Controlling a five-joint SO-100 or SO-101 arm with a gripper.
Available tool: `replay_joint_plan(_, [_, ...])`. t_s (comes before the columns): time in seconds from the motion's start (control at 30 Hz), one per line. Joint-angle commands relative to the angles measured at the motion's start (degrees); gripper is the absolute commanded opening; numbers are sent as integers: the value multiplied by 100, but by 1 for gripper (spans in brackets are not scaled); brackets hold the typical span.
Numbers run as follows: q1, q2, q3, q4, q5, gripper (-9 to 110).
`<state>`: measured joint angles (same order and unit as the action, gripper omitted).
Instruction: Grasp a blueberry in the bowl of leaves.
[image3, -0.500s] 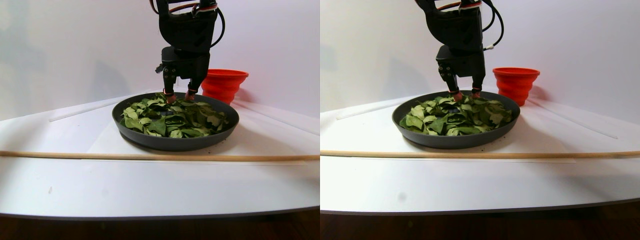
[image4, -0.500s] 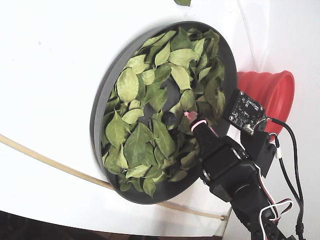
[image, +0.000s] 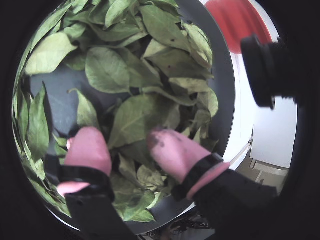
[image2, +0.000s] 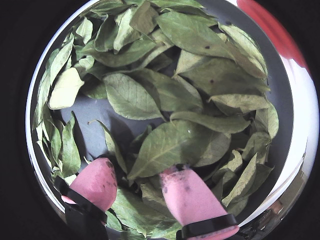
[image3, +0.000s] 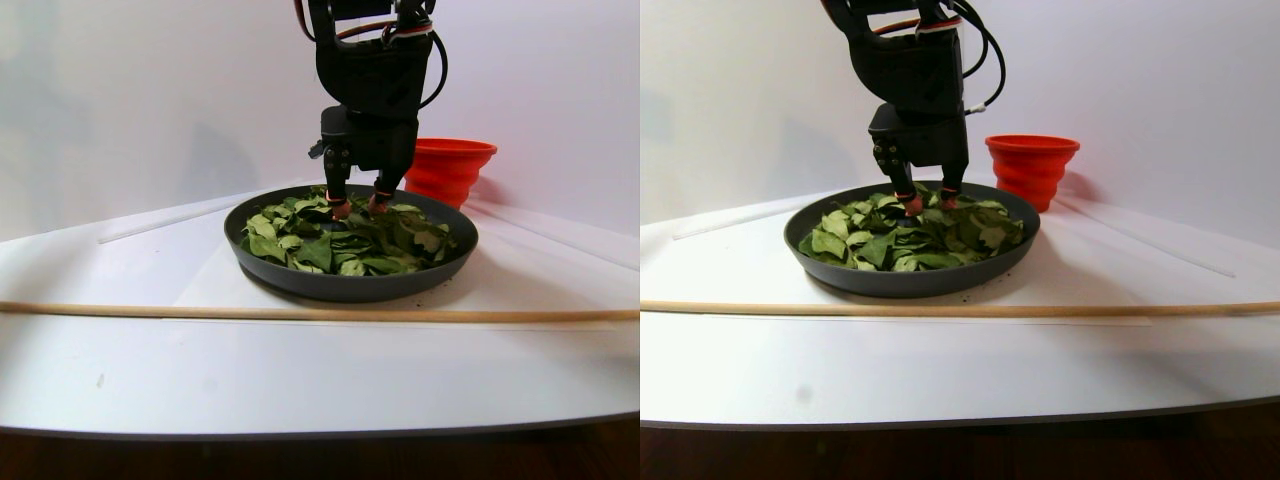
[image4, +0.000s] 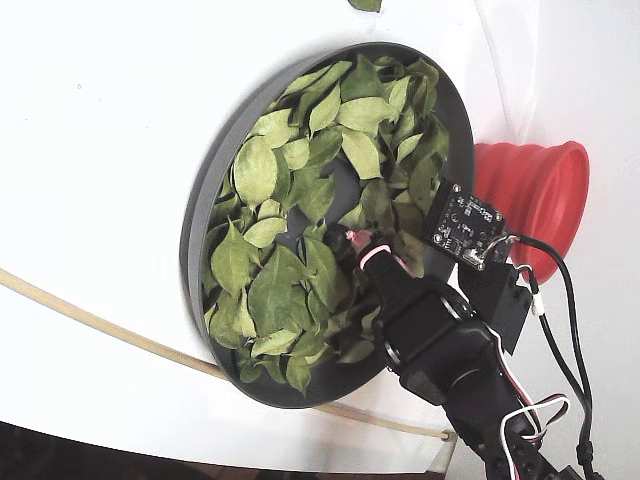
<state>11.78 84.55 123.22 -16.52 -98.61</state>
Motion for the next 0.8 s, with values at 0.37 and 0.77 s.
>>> replay_joint_plan(0.37, [-70, 264, -193, -79, 44, 17])
replay_joint_plan(0.77, [-185, 360, -132, -62, 141, 17])
